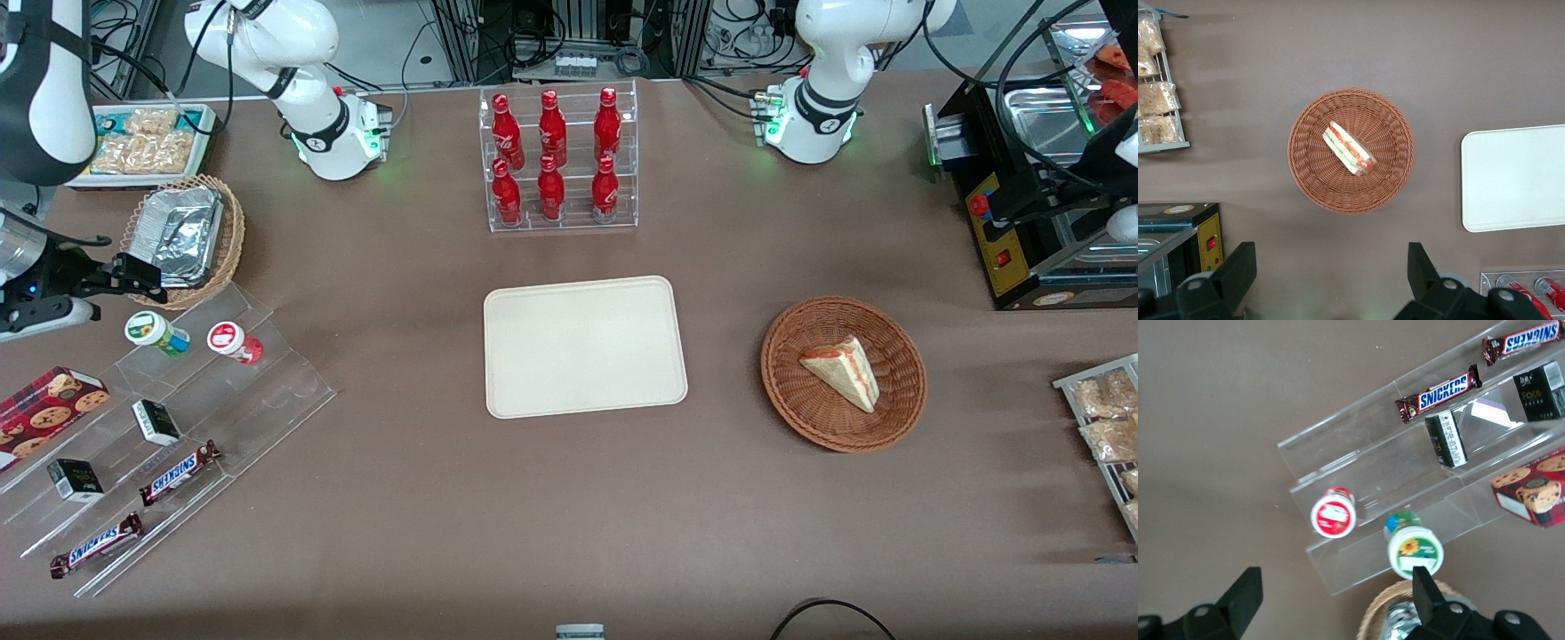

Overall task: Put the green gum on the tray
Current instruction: 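Lower the open right gripper toward the green gum cup on the acrylic stand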

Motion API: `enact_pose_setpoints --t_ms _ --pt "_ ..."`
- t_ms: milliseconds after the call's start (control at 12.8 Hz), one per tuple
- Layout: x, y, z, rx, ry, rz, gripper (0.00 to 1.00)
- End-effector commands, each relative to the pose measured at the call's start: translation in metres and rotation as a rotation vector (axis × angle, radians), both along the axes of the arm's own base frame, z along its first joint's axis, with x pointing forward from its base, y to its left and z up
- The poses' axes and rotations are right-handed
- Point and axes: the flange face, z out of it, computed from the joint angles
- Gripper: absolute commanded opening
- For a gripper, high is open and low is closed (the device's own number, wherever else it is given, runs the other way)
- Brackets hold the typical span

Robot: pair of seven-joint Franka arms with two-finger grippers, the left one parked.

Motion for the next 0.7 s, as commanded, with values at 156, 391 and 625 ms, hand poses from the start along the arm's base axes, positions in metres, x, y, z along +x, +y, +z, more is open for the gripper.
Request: enact_pose_setpoints --t_ms 156,391,625 --pt "-0.021 -0.045 -0.036 -0.031 -0.094 0.271 1.00" --pt "-0.023 -0.060 -0.058 -0.047 -0.102 0.380 1.00" --pt "-0.023 -0.060 -0.079 -0.057 -0.106 0.412 1.00"
